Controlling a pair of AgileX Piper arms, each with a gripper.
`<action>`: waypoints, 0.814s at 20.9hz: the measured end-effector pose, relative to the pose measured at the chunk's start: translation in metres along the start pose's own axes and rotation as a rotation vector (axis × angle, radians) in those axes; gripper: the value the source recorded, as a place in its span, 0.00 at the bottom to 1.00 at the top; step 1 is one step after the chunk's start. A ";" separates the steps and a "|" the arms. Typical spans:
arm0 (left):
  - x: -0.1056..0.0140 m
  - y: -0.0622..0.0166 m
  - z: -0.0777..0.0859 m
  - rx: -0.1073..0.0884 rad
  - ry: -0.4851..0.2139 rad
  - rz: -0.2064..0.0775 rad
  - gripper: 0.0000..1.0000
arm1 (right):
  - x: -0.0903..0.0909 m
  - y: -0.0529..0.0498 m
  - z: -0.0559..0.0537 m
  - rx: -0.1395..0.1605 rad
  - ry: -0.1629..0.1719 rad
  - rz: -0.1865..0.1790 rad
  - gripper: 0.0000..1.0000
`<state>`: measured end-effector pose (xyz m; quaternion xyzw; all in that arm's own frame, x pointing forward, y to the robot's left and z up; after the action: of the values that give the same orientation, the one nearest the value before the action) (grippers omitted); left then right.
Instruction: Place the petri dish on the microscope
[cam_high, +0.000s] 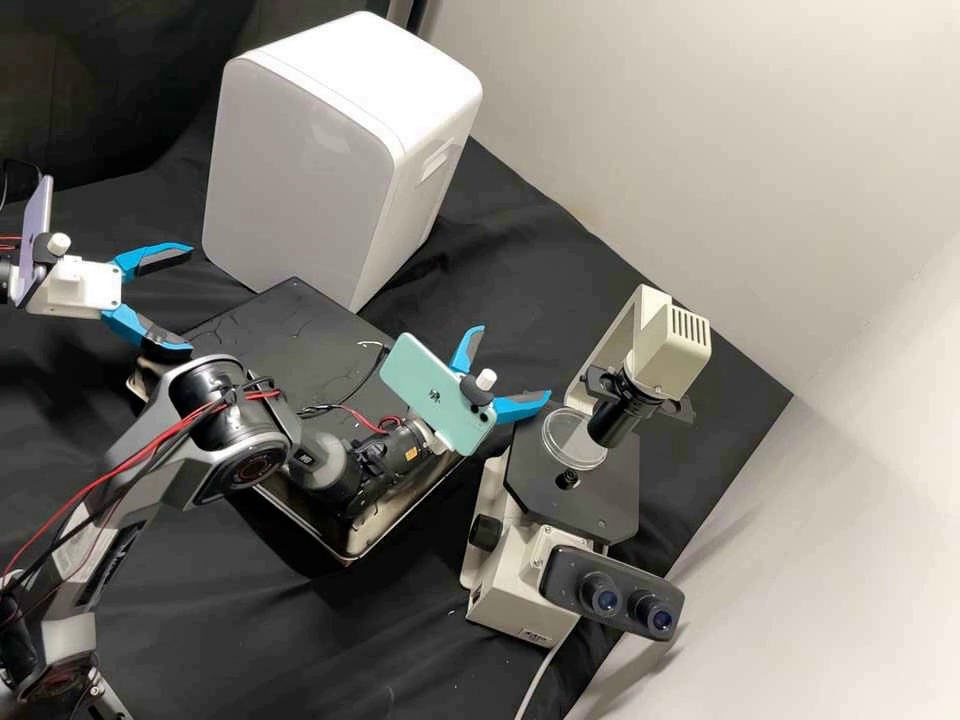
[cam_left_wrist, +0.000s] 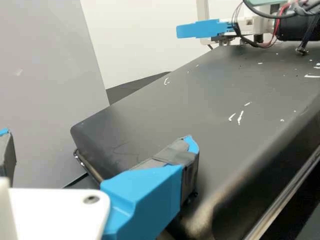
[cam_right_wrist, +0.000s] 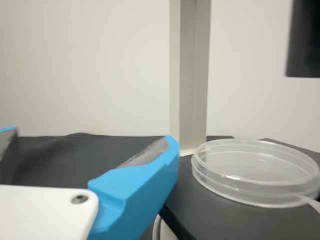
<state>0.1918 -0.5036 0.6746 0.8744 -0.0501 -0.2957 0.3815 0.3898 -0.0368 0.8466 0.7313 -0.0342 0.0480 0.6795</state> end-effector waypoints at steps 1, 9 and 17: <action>0.000 0.0002 0.000 0.000 0.001 0.002 1.00 | -0.003 0.000 0.000 0.002 0.014 0.015 1.00; 0.000 0.0004 0.000 0.000 0.001 0.005 1.00 | -0.017 0.029 0.006 0.094 -0.039 0.192 1.00; 0.000 -0.0006 0.000 0.000 0.001 0.001 1.00 | -0.019 0.030 0.008 0.120 -0.051 0.205 1.00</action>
<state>0.1920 -0.5032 0.6742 0.8745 -0.0504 -0.2950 0.3817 0.3678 -0.0474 0.8733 0.7643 -0.1232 0.1006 0.6250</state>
